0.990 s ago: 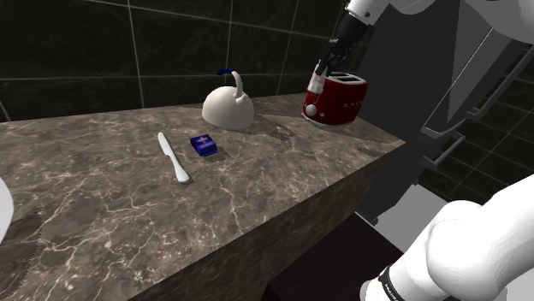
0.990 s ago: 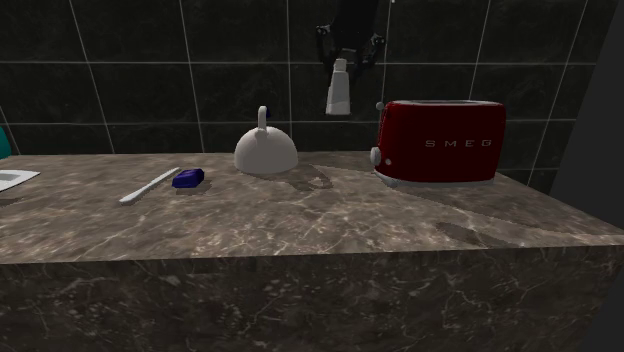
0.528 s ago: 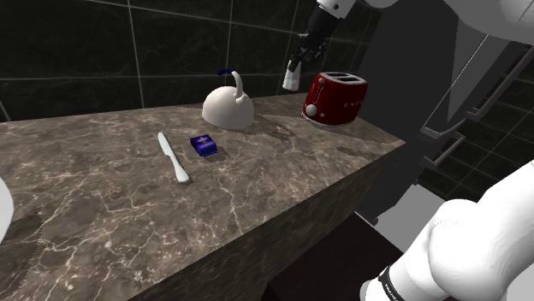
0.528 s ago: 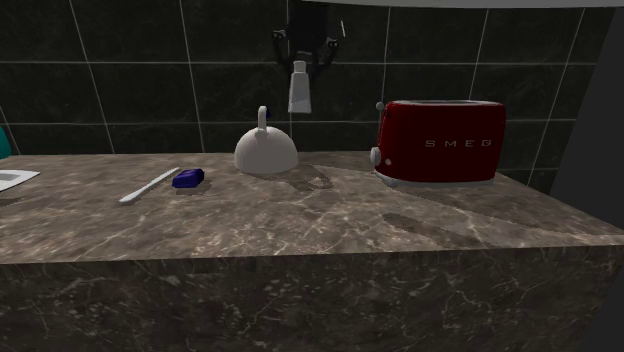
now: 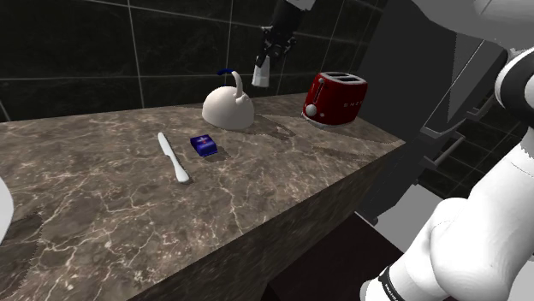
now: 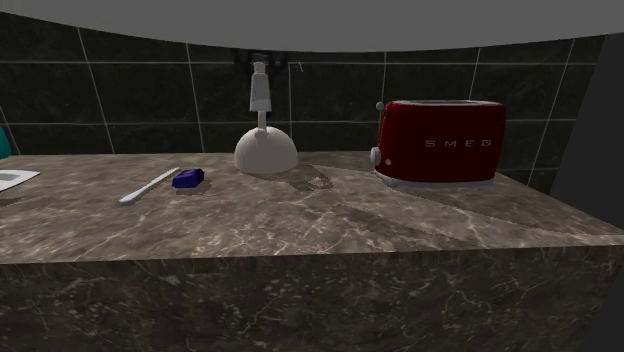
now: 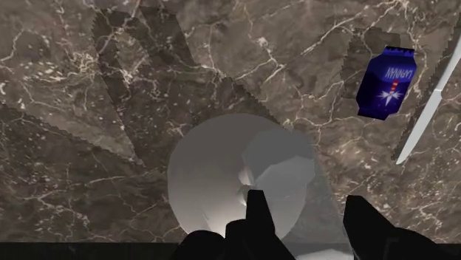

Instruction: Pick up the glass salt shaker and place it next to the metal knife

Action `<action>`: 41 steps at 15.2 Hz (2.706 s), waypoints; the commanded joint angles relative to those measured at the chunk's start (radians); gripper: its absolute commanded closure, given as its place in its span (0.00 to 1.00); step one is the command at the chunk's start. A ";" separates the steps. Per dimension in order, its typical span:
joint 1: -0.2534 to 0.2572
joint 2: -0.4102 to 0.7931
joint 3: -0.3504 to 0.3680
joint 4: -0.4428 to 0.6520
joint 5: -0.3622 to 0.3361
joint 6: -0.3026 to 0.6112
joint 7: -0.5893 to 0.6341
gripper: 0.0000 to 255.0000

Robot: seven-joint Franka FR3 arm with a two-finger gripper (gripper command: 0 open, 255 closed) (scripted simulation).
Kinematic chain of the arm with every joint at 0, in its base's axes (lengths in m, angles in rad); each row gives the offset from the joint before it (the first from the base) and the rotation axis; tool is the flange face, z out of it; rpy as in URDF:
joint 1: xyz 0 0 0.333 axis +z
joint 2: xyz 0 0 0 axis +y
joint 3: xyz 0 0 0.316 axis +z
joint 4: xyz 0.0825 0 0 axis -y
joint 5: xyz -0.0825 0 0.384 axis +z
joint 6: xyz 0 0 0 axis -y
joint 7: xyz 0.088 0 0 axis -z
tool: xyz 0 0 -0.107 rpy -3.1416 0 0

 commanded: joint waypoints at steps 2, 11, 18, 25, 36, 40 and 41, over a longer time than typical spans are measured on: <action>0.028 0.078 0.026 0.102 -0.007 -0.018 0.059 1.00; 0.110 0.368 0.075 0.496 -0.037 -0.112 0.202 1.00; 0.115 0.308 0.075 0.307 -0.038 0.017 0.197 1.00; 0.117 0.276 0.075 0.164 -0.038 0.127 0.192 1.00; 0.119 0.260 0.076 -0.007 -0.036 0.282 0.184 1.00; 0.120 0.262 0.077 -0.057 -0.034 0.335 0.181 1.00; 0.120 0.263 0.077 -0.069 -0.034 0.348 0.180 1.00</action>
